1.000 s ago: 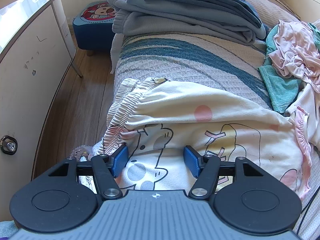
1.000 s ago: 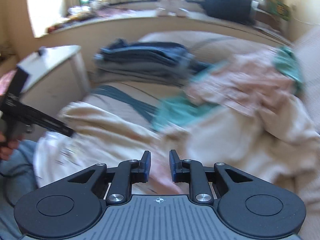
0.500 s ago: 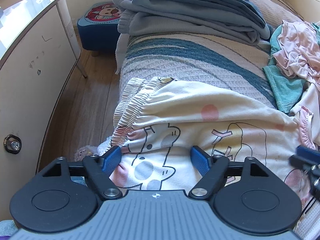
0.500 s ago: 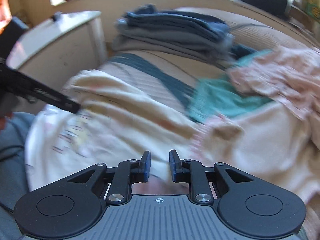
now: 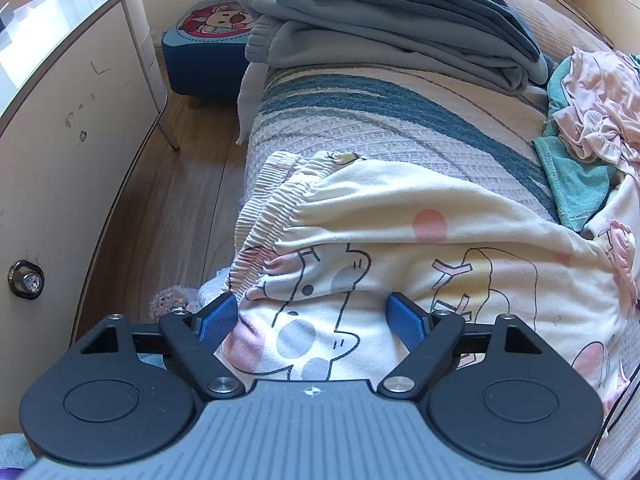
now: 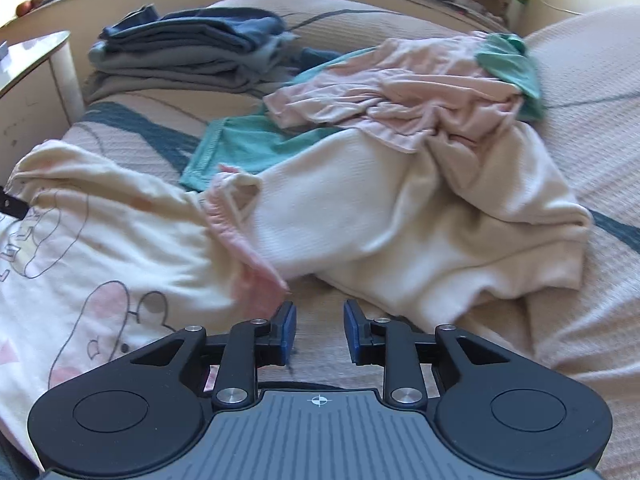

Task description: Fold clothes

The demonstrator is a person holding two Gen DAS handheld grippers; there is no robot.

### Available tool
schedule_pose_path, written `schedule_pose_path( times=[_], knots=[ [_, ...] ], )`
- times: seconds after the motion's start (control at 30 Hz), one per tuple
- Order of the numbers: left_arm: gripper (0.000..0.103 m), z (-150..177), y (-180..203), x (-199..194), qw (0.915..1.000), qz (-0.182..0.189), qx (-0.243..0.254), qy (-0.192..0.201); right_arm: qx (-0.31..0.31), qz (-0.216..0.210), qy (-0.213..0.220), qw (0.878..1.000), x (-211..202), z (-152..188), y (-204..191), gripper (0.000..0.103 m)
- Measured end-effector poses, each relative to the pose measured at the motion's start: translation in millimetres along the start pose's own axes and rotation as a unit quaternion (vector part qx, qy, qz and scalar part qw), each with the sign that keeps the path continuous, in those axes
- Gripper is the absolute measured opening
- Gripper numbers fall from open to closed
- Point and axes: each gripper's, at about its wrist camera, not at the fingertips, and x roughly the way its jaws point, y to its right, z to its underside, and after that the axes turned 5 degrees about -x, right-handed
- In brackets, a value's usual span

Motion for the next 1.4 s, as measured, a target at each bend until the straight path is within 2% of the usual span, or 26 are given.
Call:
schedule_pose_path(
  times=[0.2, 0.4, 0.53, 0.63, 0.7, 0.77, 0.83, 0.87, 0.97, 1.07, 1.2, 1.27, 1.3, 1.33, 1.37, 1.4],
  knots=[
    [0.081, 2.4, -0.3, -2.5, 1.0000, 0.001, -0.001, 0.006, 0.008, -0.011, 0.024, 1.000, -15.9, 1.9, 4.6, 0.030],
    [0.081, 7.3, 6.1, -8.6, 0.9995, 0.010, 0.022, 0.018, 0.006, -0.025, 0.041, 0.999, -28.9, 9.2, 5.6, 0.037],
    [0.081, 4.6, 4.2, -11.8, 0.9994, 0.014, 0.016, 0.028, 0.011, -0.046, 0.074, 0.996, -36.4, 6.7, 5.7, 0.037],
    [0.081, -2.1, -5.1, -21.2, 0.9985, 0.021, -0.012, 0.049, -0.013, -0.084, 0.103, 0.991, -38.4, -8.6, -2.9, 0.037],
    [0.081, -9.2, -12.1, -28.9, 0.9975, 0.031, -0.030, 0.056, -0.051, -0.115, 0.116, 0.985, -33.3, -24.3, -13.4, 0.047],
    [0.081, -16.2, -14.8, -32.6, 0.9972, 0.041, -0.038, 0.049, -0.090, -0.131, 0.123, 0.980, -23.4, -38.6, -23.7, 0.051],
    [0.082, -21.8, -14.1, -34.7, 0.9972, 0.040, -0.032, 0.053, -0.111, -0.121, 0.116, 0.980, -9.5, -49.7, -28.1, 0.051],
    [0.082, -25.4, -12.6, -34.3, 0.9975, 0.029, -0.025, 0.060, -0.114, -0.111, 0.110, 0.981, -1.8, -55.0, -27.8, 0.051],
    [0.083, -37.2, -11.1, -22.9, 0.9980, 0.009, -0.014, 0.061, -0.081, -0.118, 0.088, 0.986, 16.8, -61.2, -16.4, 0.052],
    [0.083, -48.9, -11.2, -2.8, 0.9991, 0.018, -0.007, 0.036, -0.067, -0.139, 0.079, 0.985, 23.9, -59.5, -10.3, 0.051],
    [0.083, -61.5, -11.6, 17.7, 0.9995, 0.025, -0.005, 0.016, -0.068, -0.140, 0.068, 0.986, 33.6, -58.4, -15.2, 0.051],
    [0.083, -63.9, -11.3, 24.0, 0.9993, 0.034, -0.008, 0.013, -0.053, -0.150, 0.062, 0.985, 41.6, -58.1, -15.8, 0.050],
    [0.083, -63.4, -9.9, 25.6, 0.9993, 0.033, -0.006, 0.014, -0.046, -0.154, 0.059, 0.985, 45.6, -57.8, -16.0, 0.046],
    [0.078, -62.1, -8.3, 26.0, 0.9993, 0.032, -0.002, 0.017, -0.041, -0.157, 0.055, 0.985, 49.3, -57.5, -16.6, 0.041],
    [0.073, -61.4, -6.9, 25.5, 0.9992, 0.035, 0.001, 0.021, -0.037, -0.158, 0.049, 0.986, 52.5, -57.0, -17.5, 0.028],
    [0.056, -61.2, -6.3, 23.8, 0.9988, 0.043, 0.000, 0.023, -0.030, -0.158, 0.042, 0.986, 54.6, -56.4, -17.6, 0.017]
  ],
)
